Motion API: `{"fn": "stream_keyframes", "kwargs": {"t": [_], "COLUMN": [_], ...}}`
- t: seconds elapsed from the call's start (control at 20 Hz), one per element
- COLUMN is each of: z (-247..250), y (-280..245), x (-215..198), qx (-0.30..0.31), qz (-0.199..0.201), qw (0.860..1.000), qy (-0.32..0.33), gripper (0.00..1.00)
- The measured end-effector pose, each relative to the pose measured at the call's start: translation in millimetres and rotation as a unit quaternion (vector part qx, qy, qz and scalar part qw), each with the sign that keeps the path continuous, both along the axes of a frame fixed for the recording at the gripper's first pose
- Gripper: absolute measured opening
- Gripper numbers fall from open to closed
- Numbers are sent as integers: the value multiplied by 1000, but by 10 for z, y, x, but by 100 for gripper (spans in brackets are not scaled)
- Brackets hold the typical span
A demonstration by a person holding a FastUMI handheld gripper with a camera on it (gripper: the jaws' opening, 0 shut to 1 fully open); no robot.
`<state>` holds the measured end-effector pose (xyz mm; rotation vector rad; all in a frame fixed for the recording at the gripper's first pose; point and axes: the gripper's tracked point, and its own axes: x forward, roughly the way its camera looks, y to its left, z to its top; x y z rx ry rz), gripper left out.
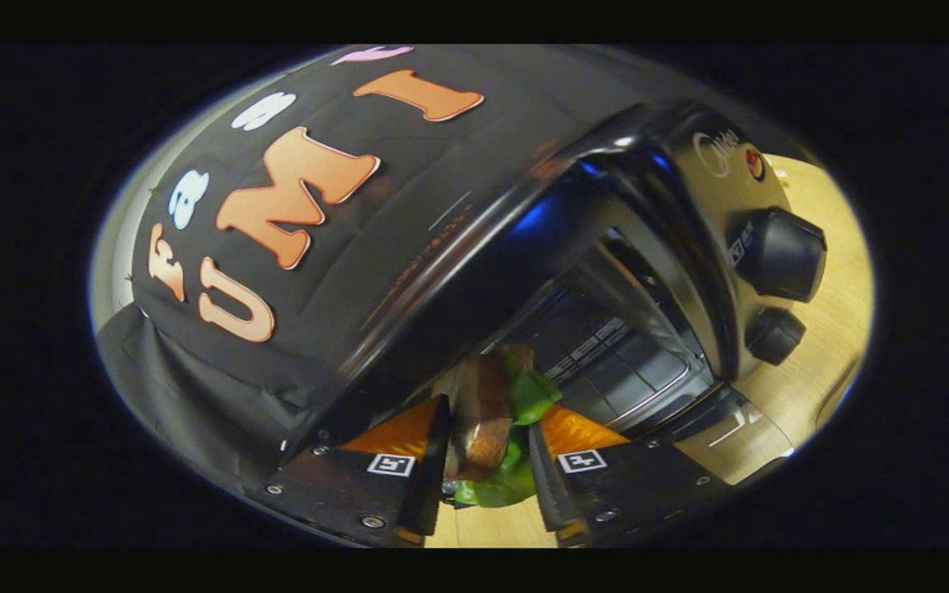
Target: Open the toaster oven, put the food inside, and close the toaster oven door.
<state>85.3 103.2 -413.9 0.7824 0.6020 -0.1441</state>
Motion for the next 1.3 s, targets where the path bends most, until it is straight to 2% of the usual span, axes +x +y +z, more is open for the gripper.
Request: {"fn": "stream_keyframes", "kwargs": {"t": [0.1, 0.15, 0.2, 0.25, 0.45, 0.6, 0.85, 1.0, 1.3], "z": [18, 32, 40, 48, 120, 154, 308, 357, 132], "y": [-1, -8, -1, 24, -116, -208, -277, -198, -134], "x": [15, -7, -43, -92, -325, -577, -1030, -1347, -2079], "qx": [-29, -48, -66, -76, -129, -147, -198, -199, -188], "qz": [4, 13, 31, 48, 78, 106, 169, 203, 243], "qw": [1000, 999, 997, 995, 985, 978, 960, 953, 939], "qy": [5, 15, 30, 46, 78, 102, 102, 103, 157], "gripper": [59, 68, 72, 81, 99, 99, 99, 99, 99]}}
